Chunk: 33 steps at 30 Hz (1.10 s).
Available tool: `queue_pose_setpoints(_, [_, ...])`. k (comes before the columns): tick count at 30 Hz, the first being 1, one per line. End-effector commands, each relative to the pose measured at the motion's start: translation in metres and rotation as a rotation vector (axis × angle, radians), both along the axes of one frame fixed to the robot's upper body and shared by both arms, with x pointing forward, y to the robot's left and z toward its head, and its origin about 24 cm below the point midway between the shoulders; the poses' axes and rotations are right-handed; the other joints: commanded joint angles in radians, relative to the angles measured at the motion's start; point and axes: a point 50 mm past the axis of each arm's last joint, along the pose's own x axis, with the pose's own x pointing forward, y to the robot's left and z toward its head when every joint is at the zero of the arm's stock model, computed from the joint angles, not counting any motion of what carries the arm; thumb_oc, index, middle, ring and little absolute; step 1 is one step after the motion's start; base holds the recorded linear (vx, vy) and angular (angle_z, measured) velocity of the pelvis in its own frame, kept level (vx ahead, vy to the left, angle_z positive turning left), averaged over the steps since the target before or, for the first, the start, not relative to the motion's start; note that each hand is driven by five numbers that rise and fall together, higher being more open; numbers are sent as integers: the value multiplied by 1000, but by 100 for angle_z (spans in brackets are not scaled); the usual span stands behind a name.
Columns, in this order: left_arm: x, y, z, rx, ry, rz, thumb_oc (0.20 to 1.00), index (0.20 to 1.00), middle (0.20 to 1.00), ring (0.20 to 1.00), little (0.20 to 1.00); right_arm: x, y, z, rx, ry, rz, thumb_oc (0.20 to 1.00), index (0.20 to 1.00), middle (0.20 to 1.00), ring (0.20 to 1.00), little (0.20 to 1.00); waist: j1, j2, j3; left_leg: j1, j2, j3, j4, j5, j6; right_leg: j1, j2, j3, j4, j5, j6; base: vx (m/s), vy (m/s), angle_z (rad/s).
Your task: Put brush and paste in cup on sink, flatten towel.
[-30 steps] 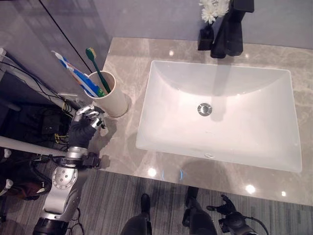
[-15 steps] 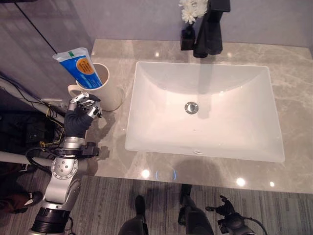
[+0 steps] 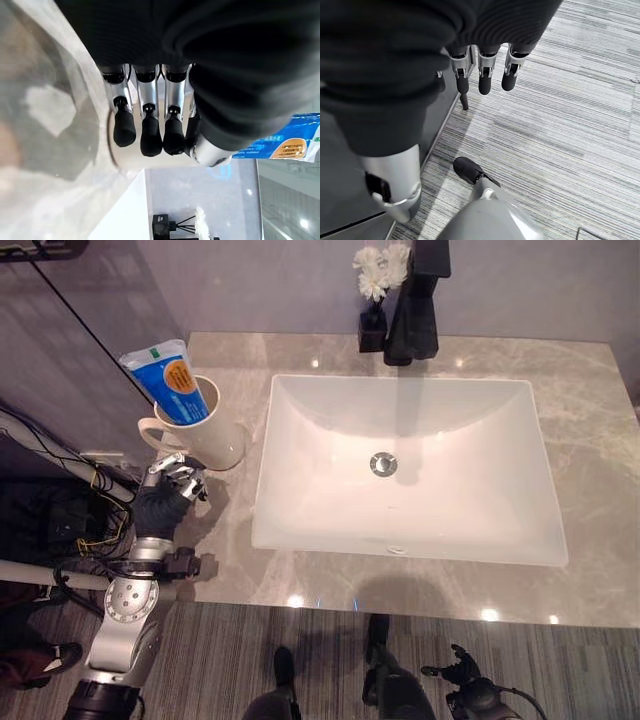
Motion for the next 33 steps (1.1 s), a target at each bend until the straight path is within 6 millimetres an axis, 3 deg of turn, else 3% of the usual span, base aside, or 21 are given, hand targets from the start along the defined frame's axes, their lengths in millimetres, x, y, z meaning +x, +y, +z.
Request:
queue_pose_setpoints(1, [2,9,15,14,-61,14,200,200,200,200,200,4,12,-1,31,-7,27,1000,1000,1000,1000,1000,-10,-16,7,8,-17,-1,3,-15,-1,21,-4,69,9,-56,60,0,0,0])
queue_pose_setpoints(22, [21,12,12,-2,-25,68,200,200,200,200,200,9,15,-1,49,-10,30,1000,1000,1000,1000,1000,-29,-31,12,-3,4,1,3,-12,-10,-13,22,70,28,-72,48,1,-4,-3])
queue_pose_setpoints(33, [28,27,13,28,-24,191,200,200,200,200,200,9,20,-2,57,-3,59,1000,1000,1000,1000,1000,-35,-49,-6,-6,11,13,3,-14,-14,-16,34,83,8,-70,48,7,-1,-1])
